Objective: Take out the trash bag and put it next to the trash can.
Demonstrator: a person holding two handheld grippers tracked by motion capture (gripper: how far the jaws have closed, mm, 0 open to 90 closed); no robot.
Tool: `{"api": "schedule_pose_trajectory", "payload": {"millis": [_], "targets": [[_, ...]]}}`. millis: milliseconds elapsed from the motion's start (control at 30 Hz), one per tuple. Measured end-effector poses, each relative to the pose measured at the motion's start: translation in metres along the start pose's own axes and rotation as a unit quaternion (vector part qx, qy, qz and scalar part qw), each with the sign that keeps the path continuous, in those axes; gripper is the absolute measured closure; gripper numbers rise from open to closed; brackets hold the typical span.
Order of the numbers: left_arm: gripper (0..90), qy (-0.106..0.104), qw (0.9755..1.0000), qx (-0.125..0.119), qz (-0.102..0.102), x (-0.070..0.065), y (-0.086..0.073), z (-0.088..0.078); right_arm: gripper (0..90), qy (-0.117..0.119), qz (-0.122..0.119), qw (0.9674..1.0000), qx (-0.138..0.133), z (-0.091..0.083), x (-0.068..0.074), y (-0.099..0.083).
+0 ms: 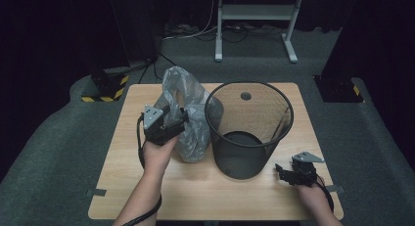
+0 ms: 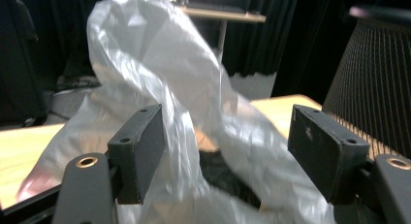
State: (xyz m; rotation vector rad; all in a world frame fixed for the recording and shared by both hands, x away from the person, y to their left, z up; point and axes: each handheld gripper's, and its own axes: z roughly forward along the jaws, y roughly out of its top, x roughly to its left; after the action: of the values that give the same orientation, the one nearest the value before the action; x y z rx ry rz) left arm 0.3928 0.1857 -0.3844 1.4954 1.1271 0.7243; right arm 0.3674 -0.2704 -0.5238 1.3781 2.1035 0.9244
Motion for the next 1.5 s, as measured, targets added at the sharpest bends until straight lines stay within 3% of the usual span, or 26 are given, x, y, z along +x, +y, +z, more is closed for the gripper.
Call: {"api": "schedule_pose_trajectory", "payload": {"millis": [267, 367, 433, 800, 933, 1033, 1100, 1167, 1267, 1367, 1500], "targets": [[24.0, -0.011, 0.9999, 0.011, 0.0, -0.001, -0.005, -0.019, 24.6, 0.003, -0.001, 1.0, 0.001, 0.0, 0.001, 0.0], [21.7, -0.027, 0.9994, 0.018, 0.007, 0.0, -0.009, -0.025, 24.3, 0.004, -0.003, 1.0, 0.002, 0.0, 0.001, 0.0], [20.5, -0.024, 0.9992, 0.025, 0.019, 0.0, -0.013, -0.029, 23.9, 0.003, -0.002, 1.0, 0.002, 0.0, 0.001, 0.0], [18.3, 0.002, 0.9984, 0.054, 0.019, 0.015, -0.035, -0.052, 20.3, 0.005, -0.003, 1.0, 0.004, 0.001, 0.003, 0.0], [17.9, 0.015, 0.9965, 0.076, 0.032, 0.02, -0.047, -0.061, 17.8, 0.005, -0.004, 1.0, 0.007, 0.001, 0.004, 0.001], [17.3, 0.017, 0.9953, 0.092, 0.024, 0.025, -0.062, -0.066, 16.4, 0.008, -0.012, 0.9999, 0.006, 0.002, 0.003, 0.001], [17.1, 0.021, 0.9933, 0.111, 0.023, 0.028, -0.07, -0.065, 16.1, 0.008, -0.008, 0.9999, 0.009, 0.002, 0.004, 0.001], [17.0, 0.022, 0.991, 0.132, 0.009, 0.029, -0.076, -0.061, 16.1, 0.009, -0.009, 0.9999, 0.009, 0.002, 0.004, 0.001], [17.0, 0.028, 0.9865, 0.158, 0.031, 0.025, -0.084, -0.055, 16.0, 0.01, -0.008, 0.9999, 0.009, 0.002, 0.004, 0.001], [17.0, 0.027, 0.9822, 0.183, 0.031, 0.026, -0.096, -0.049, 15.9, 0.01, -0.008, 0.9999, 0.009, 0.002, 0.004, 0.001], [15.2, 0.034, 0.9716, 0.232, 0.031, 0.033, -0.118, -0.04, 15.5, 0.011, -0.007, 0.9999, 0.009, 0.003, 0.005, 0.002]]}}
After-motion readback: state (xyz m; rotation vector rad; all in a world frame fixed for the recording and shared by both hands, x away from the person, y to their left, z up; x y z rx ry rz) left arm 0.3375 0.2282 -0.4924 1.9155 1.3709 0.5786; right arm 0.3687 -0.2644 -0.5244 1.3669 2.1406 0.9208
